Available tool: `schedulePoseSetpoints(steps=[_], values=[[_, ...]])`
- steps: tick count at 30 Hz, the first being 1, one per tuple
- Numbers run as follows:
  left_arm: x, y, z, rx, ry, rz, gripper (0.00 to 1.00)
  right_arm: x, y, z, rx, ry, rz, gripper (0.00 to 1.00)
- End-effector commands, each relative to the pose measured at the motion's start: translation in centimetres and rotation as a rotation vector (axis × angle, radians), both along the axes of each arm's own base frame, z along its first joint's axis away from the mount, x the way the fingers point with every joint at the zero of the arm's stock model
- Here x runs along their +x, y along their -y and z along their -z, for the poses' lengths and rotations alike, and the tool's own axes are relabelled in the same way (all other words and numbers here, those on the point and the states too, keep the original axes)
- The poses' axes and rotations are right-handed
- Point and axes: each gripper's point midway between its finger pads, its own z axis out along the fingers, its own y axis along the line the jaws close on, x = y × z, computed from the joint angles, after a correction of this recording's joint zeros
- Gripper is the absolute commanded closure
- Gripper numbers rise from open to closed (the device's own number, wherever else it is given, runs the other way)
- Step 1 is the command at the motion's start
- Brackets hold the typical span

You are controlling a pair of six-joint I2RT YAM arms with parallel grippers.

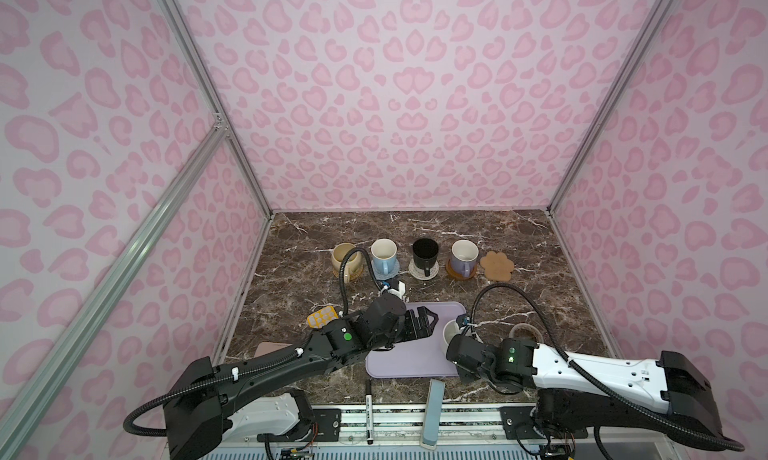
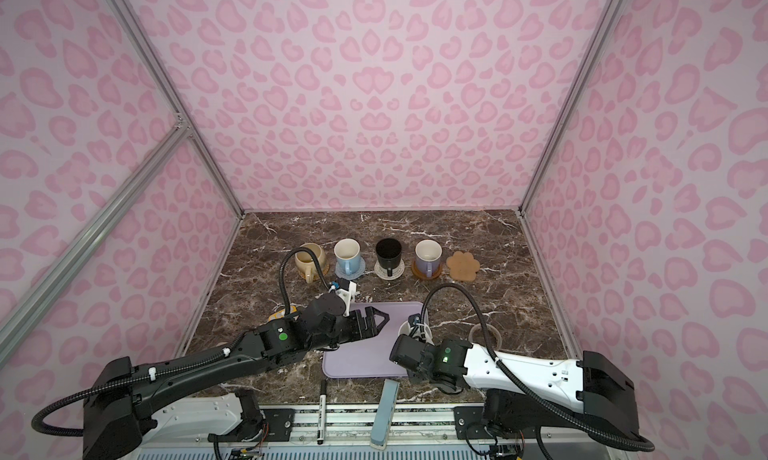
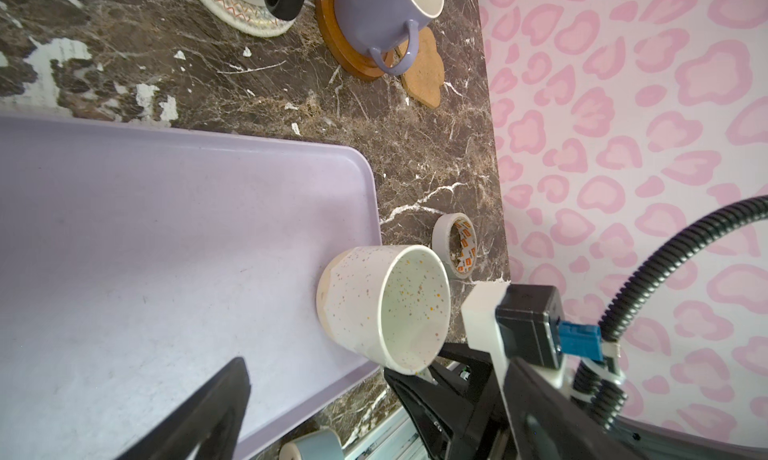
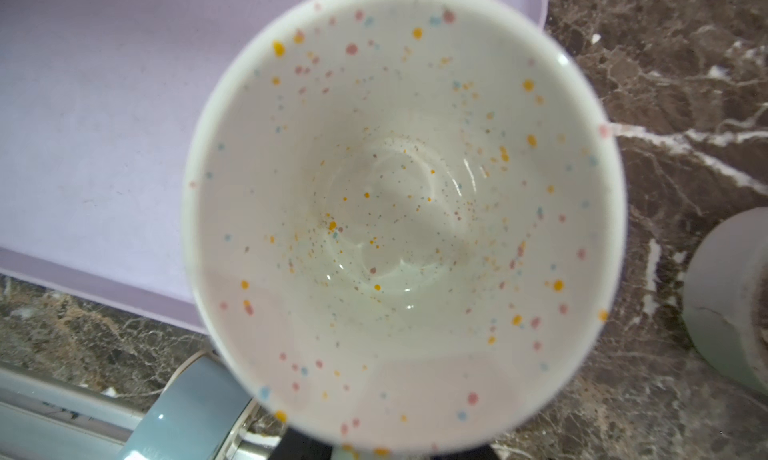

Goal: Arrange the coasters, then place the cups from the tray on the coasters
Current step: 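Lift the speckled mug with right gripper toward the cork flower coaster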

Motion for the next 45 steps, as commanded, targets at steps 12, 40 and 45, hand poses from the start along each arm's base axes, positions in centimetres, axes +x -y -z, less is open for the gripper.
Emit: schedulePoseSetpoints(steps=[12,40,45], values=[[-0.1,0.7,0.9,-0.011,-0.018,0.018,0.03,0.7,0.1,0.9,-0.047,-0.031,-0.004,0.79],[0.7,0.2,-0.5,-0.115,0.029,-0.057,0.03,3.9,-0.3,-2.4,-0.036,0.068,0.025,1.00],[1.2,0.2,-1.5,-0.126,0.056,-0.075,0.03,4.4,0.0,-3.0,-0.030,0.078,0.029,1.00]])
